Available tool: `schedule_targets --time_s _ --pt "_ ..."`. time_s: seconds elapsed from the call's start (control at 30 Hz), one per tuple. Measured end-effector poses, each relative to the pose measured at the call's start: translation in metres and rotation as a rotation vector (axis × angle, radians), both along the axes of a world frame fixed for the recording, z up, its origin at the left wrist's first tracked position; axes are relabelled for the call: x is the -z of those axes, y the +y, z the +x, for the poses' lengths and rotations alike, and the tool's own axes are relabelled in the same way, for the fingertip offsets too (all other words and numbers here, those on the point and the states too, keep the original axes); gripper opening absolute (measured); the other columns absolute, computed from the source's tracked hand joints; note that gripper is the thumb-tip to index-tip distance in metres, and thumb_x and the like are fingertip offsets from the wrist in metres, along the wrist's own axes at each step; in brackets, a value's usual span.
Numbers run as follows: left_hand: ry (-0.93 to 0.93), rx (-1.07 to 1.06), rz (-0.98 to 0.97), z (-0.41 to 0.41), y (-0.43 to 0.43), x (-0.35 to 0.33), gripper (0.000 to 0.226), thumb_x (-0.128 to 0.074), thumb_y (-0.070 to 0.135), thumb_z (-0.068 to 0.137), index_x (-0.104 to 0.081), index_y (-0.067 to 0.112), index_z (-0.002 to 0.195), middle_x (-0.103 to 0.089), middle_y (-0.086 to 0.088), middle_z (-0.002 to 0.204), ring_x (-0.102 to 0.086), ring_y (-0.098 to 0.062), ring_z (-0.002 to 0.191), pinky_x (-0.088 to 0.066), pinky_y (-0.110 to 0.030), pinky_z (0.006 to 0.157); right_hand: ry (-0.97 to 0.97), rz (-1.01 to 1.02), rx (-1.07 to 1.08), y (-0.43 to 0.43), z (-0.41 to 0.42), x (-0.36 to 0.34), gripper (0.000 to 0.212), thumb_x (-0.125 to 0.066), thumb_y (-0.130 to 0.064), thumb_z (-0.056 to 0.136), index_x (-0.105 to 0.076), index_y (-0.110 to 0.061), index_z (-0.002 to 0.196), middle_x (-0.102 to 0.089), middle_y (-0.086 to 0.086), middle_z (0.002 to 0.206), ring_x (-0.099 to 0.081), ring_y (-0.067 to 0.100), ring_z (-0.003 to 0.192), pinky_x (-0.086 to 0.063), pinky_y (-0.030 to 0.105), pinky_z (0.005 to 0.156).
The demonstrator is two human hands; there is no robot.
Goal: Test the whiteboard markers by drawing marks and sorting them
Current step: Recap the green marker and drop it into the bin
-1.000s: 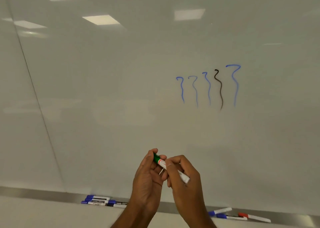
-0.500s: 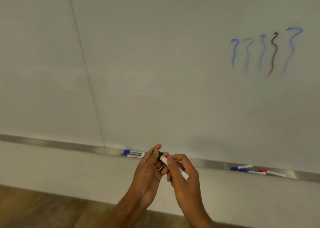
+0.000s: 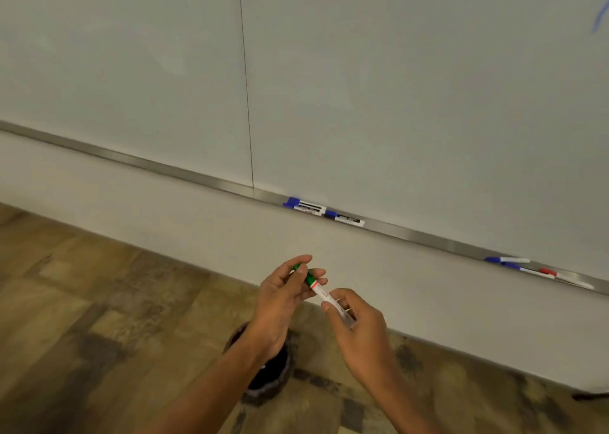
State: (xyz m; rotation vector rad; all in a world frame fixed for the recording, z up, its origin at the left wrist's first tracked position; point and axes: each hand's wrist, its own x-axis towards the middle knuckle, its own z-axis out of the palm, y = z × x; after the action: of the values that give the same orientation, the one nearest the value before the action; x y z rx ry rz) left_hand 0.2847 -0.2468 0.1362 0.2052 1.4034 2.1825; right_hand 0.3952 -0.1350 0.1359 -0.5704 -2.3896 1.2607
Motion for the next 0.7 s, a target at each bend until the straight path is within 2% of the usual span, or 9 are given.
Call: schedule_targets --time_s 0.1,0.17,0.27,0.37,0.47,0.57,0.7 --pt "0.128 -0.024 -0.151 -0.001 -0.009 0.03 0.027 -0.051 0.019 0.104 -0.065 0.015 0.127 -0.074 -0.01 0.114 -0.069 -0.028 0.111 -0.052 -0.045 0.099 -0.047 0.04 -0.003 -0.004 -0.002 0.027 0.012 -0.061 -0.032 0.097 -0.065 -0.036 0.108 -0.068 -0.01 0.084 -0.063 0.013 0.072 -0.054 0.035 0.06" --pt "0.238 -0.069 -0.278 -0.006 -0.02 0.051 0.029 -0.051 0.024 0.104 -0.063 0.019 0.13 -0.074 -0.001 0.116 -0.068 -0.018 0.113 -0.053 -0.038 0.099 -0.065 0.103 0.012 -0.005 -0.006 0.046 0.011 -0.062 -0.032 0.096 -0.066 -0.034 0.107 -0.066 -0.009 0.084 -0.062 0.012 0.07 -0.054 0.033 0.057" --pt "0.38 -0.159 -0.52 -0.019 -0.046 0.091 0.036 -0.053 0.034 0.102 -0.06 0.02 0.134 -0.067 0.007 0.13 -0.061 -0.006 0.122 -0.05 -0.035 0.105 -0.088 0.201 0.003 -0.004 -0.018 0.081 0.007 -0.064 -0.029 0.094 -0.066 -0.028 0.1 -0.063 -0.008 0.084 -0.057 0.013 0.07 -0.051 0.036 0.057" --pt "0.558 -0.14 -0.823 -0.036 -0.079 0.137 0.04 -0.047 0.035 0.104 -0.054 0.019 0.141 -0.055 0.007 0.143 -0.05 -0.012 0.135 -0.041 -0.035 0.112 -0.171 0.334 -0.025 -0.005 -0.034 0.123 0.007 -0.065 -0.024 0.091 -0.068 -0.022 0.097 -0.063 -0.005 0.089 -0.058 0.018 0.079 -0.05 0.038 0.067" --pt "0.694 -0.043 -1.073 -0.047 -0.101 0.175 0.048 -0.038 0.038 0.105 -0.044 0.018 0.148 -0.041 -0.003 0.157 -0.028 -0.019 0.149 -0.024 -0.036 0.119 -0.268 0.457 -0.048 -0.011 -0.049 0.164 0.011 -0.061 -0.024 0.09 -0.069 -0.022 0.097 -0.064 -0.004 0.095 -0.06 0.022 0.085 -0.046 0.036 0.071" --pt "0.764 0.039 -1.162 -0.053 -0.112 0.194 0.061 -0.025 0.045 0.102 -0.034 0.015 0.154 -0.027 -0.003 0.164 -0.012 -0.016 0.153 -0.009 -0.031 0.12 -0.349 0.52 -0.083 -0.019 -0.064 0.201 0.015 -0.059 -0.026 0.087 -0.07 -0.023 0.097 -0.064 -0.003 0.096 -0.061 0.024 0.087 -0.042 0.037 0.071" --pt "0.87 0.096 -1.187 -0.065 -0.116 0.213 0.073 -0.006 0.056 0.101 -0.023 0.014 0.158 -0.011 -0.002 0.166 0.002 -0.014 0.155 -0.003 -0.032 0.124 -0.398 0.596 -0.123 -0.031 -0.085 0.237 0.016 -0.061 -0.027 0.088 -0.072 -0.023 0.1 -0.066 -0.003 0.1 -0.062 0.023 0.092 -0.044 0.038 0.074"
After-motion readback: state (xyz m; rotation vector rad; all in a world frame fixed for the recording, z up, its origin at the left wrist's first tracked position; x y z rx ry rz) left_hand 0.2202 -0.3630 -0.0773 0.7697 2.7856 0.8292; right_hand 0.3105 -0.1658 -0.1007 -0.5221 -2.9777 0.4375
